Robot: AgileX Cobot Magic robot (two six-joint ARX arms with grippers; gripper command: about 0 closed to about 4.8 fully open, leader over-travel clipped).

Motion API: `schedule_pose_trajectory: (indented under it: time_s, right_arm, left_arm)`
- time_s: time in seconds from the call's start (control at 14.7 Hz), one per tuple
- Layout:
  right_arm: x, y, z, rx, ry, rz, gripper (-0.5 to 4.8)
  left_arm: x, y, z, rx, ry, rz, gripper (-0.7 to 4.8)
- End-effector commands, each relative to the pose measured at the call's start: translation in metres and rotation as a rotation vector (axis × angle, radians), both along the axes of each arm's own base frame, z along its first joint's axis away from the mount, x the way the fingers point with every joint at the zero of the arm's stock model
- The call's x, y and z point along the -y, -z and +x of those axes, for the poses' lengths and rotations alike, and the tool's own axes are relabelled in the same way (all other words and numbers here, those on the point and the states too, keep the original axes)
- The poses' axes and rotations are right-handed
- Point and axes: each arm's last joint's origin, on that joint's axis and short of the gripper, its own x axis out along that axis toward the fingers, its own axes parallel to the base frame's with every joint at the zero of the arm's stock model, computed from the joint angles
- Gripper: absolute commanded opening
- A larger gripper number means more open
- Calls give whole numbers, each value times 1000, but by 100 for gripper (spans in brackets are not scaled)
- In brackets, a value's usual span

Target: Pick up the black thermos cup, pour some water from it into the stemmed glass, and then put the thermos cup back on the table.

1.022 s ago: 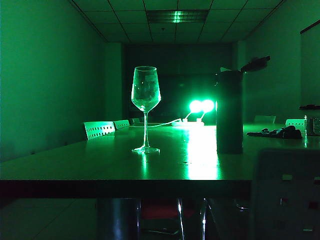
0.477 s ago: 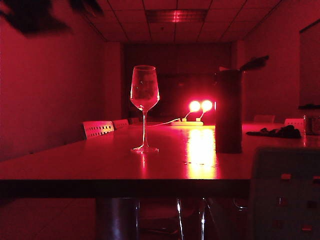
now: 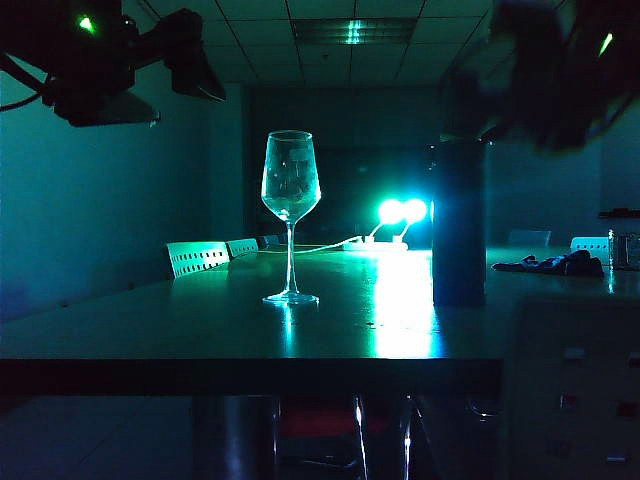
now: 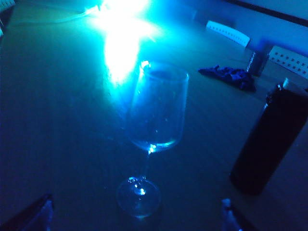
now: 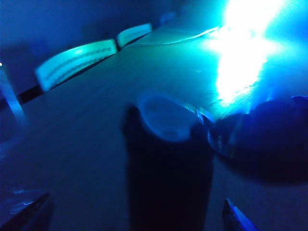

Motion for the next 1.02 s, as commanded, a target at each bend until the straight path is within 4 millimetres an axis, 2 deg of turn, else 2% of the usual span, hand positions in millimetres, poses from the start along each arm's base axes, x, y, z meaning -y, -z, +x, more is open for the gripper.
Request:
schedule_pose_trajectory:
  time_s: [0.07, 0.34, 0.61, 1.02]
  right_arm:
    - [-3, 23, 15, 50, 62, 17, 479]
    - [-9, 55, 39, 68, 96, 24, 479]
    - [-19, 58, 77, 92, 92, 32, 479]
    - [-19, 65, 82, 18, 143, 7, 479]
  left_arm:
    - [0, -4, 0, 43, 0, 38, 479]
    - [1, -3, 0, 46, 2, 61, 479]
    - [0, 1, 0, 9, 3, 76, 479]
    - [0, 3, 0, -5, -16, 112, 479]
